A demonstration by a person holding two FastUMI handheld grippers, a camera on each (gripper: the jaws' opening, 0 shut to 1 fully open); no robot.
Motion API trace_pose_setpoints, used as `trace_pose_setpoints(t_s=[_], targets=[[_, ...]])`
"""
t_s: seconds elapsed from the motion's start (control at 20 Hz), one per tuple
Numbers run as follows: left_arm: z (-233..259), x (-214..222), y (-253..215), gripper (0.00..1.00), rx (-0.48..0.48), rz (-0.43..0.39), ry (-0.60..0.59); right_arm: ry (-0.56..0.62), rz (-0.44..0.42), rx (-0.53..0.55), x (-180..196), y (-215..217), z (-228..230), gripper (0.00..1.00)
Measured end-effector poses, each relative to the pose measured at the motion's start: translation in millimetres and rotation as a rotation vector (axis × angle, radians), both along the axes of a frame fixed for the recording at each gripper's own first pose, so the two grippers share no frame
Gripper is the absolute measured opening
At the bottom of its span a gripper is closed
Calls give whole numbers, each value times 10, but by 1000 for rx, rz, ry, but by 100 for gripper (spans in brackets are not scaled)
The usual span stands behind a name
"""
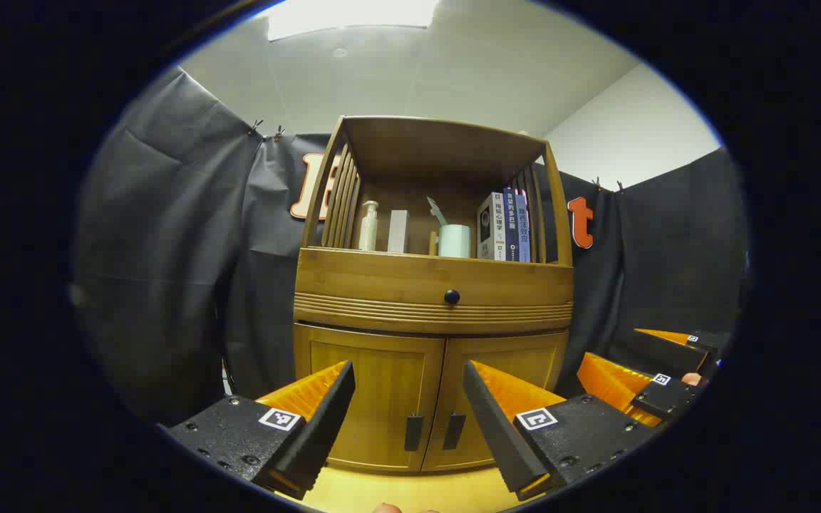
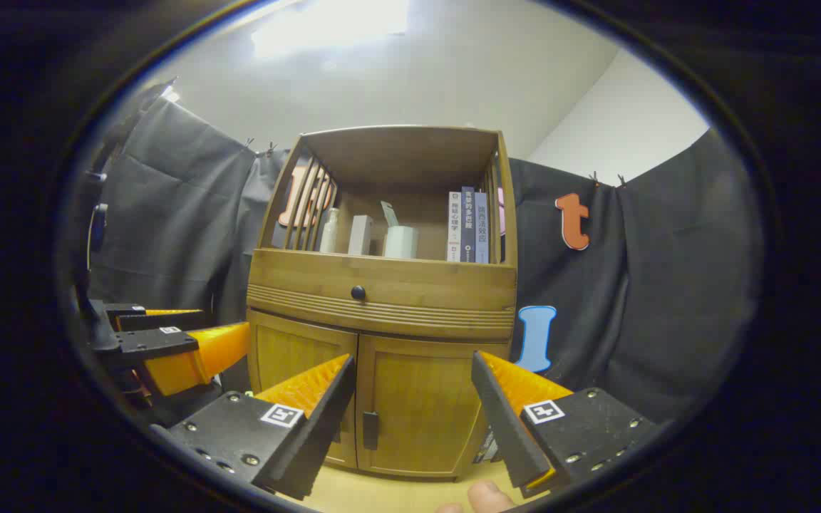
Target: Open the right door of the double-door shoe cabinet with the right hand, and open the left door with the left hand.
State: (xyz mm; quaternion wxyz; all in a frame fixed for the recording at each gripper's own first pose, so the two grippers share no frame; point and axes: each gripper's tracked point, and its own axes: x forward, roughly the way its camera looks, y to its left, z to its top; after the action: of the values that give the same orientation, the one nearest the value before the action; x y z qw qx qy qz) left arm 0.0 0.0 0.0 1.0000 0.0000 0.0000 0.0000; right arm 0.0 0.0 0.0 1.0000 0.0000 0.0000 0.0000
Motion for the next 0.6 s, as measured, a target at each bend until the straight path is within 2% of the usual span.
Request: trace_pose_setpoints(t_s=[0.05, 0.35, 0.4, 0.45, 0.5, 0.55, 0.6], targets=[[-6, -3, -11, 94, -1, 0, 2, 2, 1, 1, -5, 5, -2, 94], [-3, 27, -36, 94, 7, -3, 0, 15, 2, 0, -19, 14, 7, 94], [2, 46, -43, 94, 7, -5, 0, 16, -1, 0, -16, 12, 11, 97], [-5, 44, -47, 92, 9, -7, 0, 16, -4, 0, -21, 9, 9, 94], [-3, 52, -53, 92, 10, -8, -1, 17, -6, 1, -22, 8, 3, 97], [5, 67, -51, 94, 11, -10, -3, 20, -8, 3, -19, 6, -3, 94], [12, 80, -54, 92, 11, -11, -6, 22, -10, 5, -13, 3, -6, 94]])
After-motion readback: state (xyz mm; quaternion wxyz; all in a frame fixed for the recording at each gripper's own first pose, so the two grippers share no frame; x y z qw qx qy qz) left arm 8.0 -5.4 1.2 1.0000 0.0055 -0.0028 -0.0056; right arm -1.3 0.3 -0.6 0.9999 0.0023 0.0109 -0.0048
